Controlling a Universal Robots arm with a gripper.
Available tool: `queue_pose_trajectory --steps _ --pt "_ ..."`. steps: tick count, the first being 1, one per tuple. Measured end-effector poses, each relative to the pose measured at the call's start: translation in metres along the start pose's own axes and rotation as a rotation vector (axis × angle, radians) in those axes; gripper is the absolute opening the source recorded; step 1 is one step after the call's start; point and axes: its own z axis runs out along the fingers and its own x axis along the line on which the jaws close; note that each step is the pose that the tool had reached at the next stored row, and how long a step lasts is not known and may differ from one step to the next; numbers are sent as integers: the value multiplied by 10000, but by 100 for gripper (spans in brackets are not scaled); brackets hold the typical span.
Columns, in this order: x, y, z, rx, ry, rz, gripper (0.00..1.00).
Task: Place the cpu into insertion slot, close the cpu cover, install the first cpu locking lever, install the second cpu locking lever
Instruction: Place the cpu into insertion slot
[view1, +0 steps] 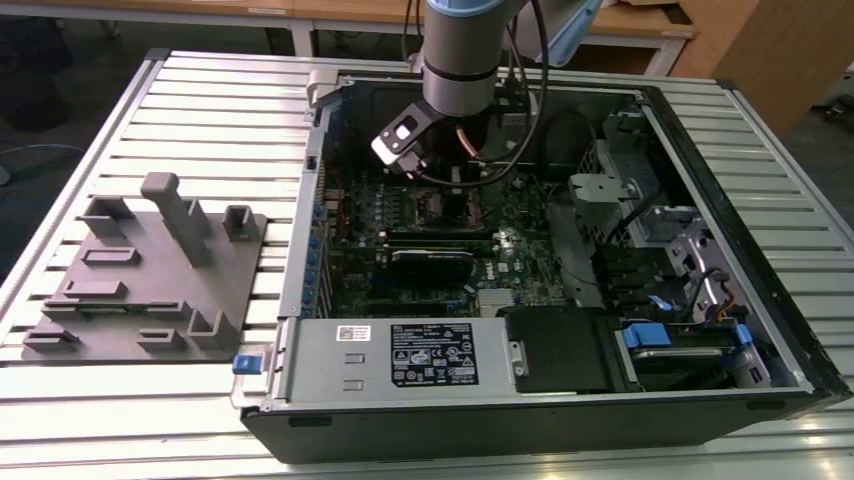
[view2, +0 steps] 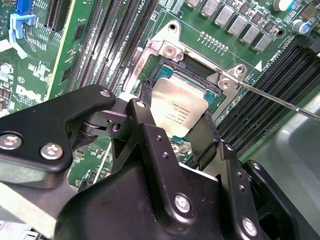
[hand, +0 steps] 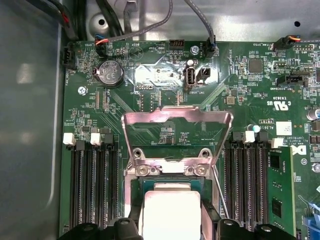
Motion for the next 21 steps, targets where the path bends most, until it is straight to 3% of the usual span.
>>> queue_pose_trajectory --steps 21 --pt "0 -3 -27 0 24 -184 54"
